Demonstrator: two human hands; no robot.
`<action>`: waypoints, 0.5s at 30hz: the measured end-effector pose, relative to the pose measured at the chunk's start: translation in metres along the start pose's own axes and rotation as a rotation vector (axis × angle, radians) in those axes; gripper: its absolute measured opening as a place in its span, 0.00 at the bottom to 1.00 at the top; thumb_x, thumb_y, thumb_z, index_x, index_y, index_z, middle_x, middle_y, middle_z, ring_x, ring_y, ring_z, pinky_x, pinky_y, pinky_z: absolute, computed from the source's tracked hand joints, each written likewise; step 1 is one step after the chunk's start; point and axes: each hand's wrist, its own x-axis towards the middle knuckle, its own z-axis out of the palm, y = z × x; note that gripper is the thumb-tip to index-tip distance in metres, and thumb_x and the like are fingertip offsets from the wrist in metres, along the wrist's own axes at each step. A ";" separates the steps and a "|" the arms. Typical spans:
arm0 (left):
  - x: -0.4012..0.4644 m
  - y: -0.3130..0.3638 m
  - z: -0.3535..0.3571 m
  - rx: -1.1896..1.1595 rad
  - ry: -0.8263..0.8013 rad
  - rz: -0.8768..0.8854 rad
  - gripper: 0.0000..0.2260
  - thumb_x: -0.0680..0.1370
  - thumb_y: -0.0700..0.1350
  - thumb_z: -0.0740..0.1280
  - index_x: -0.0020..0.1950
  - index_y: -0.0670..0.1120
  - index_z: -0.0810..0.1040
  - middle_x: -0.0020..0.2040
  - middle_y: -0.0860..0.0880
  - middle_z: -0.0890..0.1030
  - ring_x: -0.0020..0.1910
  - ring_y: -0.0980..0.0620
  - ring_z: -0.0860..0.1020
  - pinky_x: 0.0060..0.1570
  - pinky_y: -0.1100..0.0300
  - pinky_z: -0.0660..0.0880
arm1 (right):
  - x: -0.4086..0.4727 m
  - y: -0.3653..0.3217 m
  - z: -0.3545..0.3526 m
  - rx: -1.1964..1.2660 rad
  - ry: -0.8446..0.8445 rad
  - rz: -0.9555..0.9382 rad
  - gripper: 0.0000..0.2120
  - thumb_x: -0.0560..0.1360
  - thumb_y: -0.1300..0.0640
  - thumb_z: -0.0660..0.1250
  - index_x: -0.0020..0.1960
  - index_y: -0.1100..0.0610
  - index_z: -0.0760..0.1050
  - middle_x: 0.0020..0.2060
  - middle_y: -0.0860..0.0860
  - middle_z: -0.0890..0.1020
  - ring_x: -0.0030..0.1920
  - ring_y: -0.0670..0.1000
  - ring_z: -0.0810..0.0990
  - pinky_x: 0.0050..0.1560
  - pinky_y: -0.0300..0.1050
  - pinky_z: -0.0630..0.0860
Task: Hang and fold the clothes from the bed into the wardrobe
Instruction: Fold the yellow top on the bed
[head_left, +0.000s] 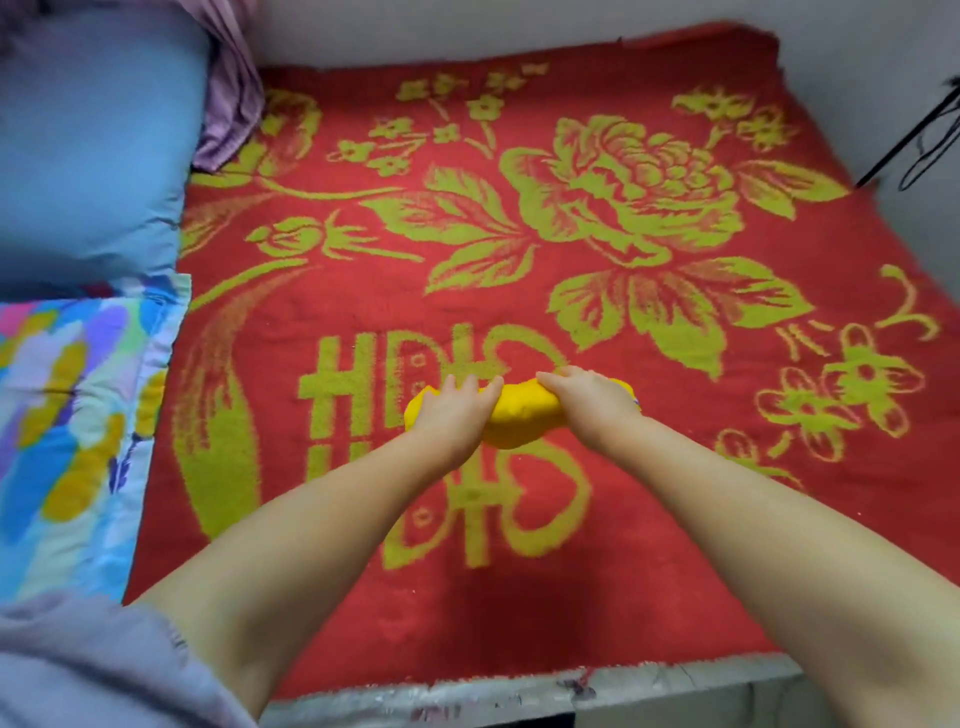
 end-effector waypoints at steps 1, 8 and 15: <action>-0.008 0.000 -0.018 0.018 0.026 0.004 0.35 0.77 0.32 0.59 0.79 0.50 0.46 0.74 0.39 0.60 0.74 0.35 0.58 0.65 0.39 0.66 | -0.010 -0.002 -0.019 -0.004 0.027 0.005 0.31 0.76 0.67 0.60 0.75 0.47 0.59 0.68 0.55 0.70 0.65 0.60 0.71 0.57 0.53 0.73; -0.067 0.006 -0.139 0.124 0.223 0.060 0.31 0.77 0.35 0.60 0.77 0.49 0.53 0.66 0.41 0.69 0.63 0.38 0.71 0.52 0.45 0.74 | -0.073 -0.012 -0.127 0.009 0.213 -0.001 0.29 0.76 0.64 0.60 0.74 0.46 0.63 0.65 0.54 0.73 0.61 0.59 0.76 0.48 0.49 0.73; -0.122 0.023 -0.193 0.138 0.287 -0.018 0.30 0.77 0.36 0.63 0.76 0.49 0.56 0.64 0.41 0.71 0.59 0.38 0.74 0.46 0.49 0.73 | -0.118 -0.018 -0.182 0.024 0.276 -0.068 0.23 0.76 0.60 0.62 0.70 0.45 0.69 0.61 0.53 0.77 0.59 0.58 0.77 0.48 0.50 0.75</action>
